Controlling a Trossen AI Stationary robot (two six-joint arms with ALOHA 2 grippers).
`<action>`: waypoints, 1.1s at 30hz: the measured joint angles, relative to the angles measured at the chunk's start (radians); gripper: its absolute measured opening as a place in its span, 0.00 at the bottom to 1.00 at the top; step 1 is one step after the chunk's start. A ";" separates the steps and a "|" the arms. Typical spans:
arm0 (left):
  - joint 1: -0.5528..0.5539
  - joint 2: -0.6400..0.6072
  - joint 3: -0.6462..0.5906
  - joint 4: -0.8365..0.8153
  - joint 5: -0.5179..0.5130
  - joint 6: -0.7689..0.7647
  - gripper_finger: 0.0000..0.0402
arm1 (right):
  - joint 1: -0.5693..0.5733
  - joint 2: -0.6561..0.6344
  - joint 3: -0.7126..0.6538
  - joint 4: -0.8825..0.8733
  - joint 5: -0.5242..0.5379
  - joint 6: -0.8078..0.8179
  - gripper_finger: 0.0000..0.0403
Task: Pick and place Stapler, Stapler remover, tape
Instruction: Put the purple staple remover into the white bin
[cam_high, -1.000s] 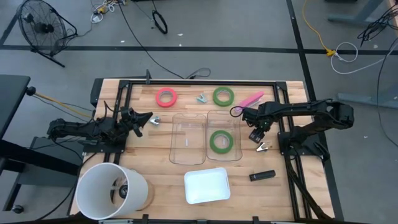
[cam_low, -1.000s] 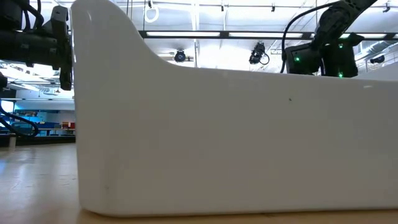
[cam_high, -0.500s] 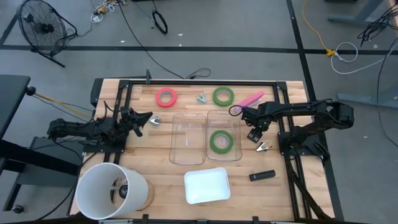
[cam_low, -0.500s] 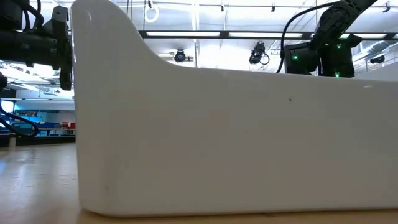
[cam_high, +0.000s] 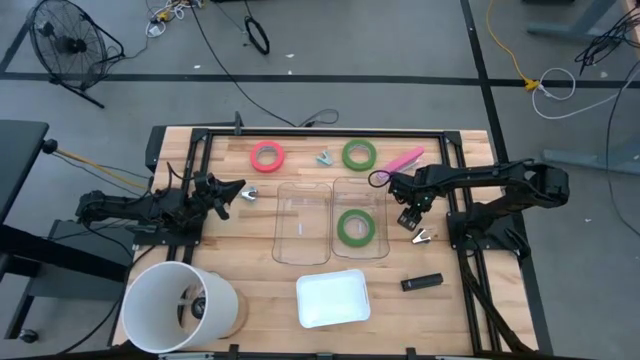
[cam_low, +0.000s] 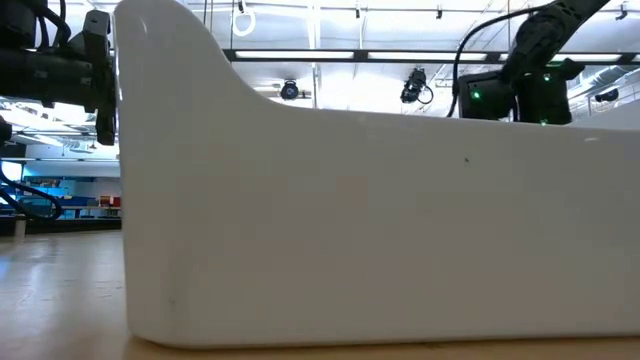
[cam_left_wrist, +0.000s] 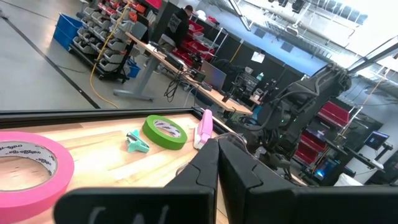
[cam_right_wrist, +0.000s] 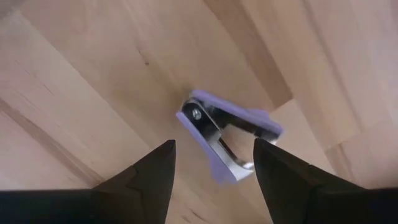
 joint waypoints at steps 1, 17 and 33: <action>0.000 0.000 0.000 0.000 0.000 0.000 0.03 | 0.000 0.000 -0.010 0.003 -0.002 0.001 0.53; 0.000 0.000 0.000 0.000 0.000 -0.001 0.03 | 0.000 0.000 -0.048 0.013 0.001 0.065 0.41; 0.000 0.000 0.000 -0.002 0.000 0.001 0.03 | 0.000 0.000 0.058 -0.161 -0.084 0.040 0.02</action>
